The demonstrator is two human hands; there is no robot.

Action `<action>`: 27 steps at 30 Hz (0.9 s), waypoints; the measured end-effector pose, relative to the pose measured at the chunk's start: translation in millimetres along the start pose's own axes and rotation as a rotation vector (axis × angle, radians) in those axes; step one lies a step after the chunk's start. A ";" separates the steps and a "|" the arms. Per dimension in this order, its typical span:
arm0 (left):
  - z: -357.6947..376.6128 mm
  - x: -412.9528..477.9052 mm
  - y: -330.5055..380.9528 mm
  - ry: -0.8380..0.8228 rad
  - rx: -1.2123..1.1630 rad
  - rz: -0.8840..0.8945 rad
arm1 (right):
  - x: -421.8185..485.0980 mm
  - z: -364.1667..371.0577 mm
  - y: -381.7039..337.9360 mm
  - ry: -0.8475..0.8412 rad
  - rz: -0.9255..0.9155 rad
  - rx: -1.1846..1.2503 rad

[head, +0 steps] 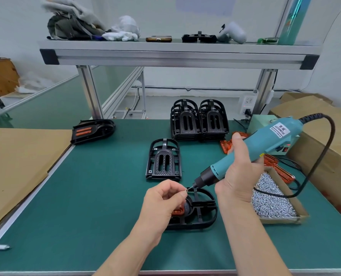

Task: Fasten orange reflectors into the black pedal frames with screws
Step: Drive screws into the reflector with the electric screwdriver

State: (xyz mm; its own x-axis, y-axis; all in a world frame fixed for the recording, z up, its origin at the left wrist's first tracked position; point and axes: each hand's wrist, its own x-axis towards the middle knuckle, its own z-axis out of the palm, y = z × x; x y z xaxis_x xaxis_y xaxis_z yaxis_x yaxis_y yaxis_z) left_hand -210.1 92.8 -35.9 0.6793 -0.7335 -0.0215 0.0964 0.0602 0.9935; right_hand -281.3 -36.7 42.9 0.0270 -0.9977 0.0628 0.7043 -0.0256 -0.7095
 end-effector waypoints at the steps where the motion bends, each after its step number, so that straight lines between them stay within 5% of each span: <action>1: 0.2 -0.6 -0.2 0.005 -0.001 0.006 | -0.5 0.0 0.4 -0.001 -0.004 -0.006; 8: 5.9 -4.6 0.1 0.091 0.105 0.178 | -2.3 1.9 2.3 0.005 -0.053 -0.002; 13: -11.9 0.3 4.6 0.086 0.522 0.341 | 0.4 4.2 6.6 -0.051 -0.097 -0.063; 20: -59.0 -5.4 -26.6 -0.082 0.919 0.211 | -12.0 -6.2 28.8 -0.281 -0.214 -0.282; 27: -63.9 -1.5 -37.7 -0.086 0.912 0.218 | -19.6 -9.4 44.1 -0.332 -0.291 -0.418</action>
State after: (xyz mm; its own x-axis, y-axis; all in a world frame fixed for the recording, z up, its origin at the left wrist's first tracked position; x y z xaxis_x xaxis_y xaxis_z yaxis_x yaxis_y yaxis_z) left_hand -168.3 134.9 -80.5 0.5557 -0.8182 0.1473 -0.6582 -0.3248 0.6792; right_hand -257.5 -18.9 3.8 0.1421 -0.8748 0.4631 0.3793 -0.3840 -0.8418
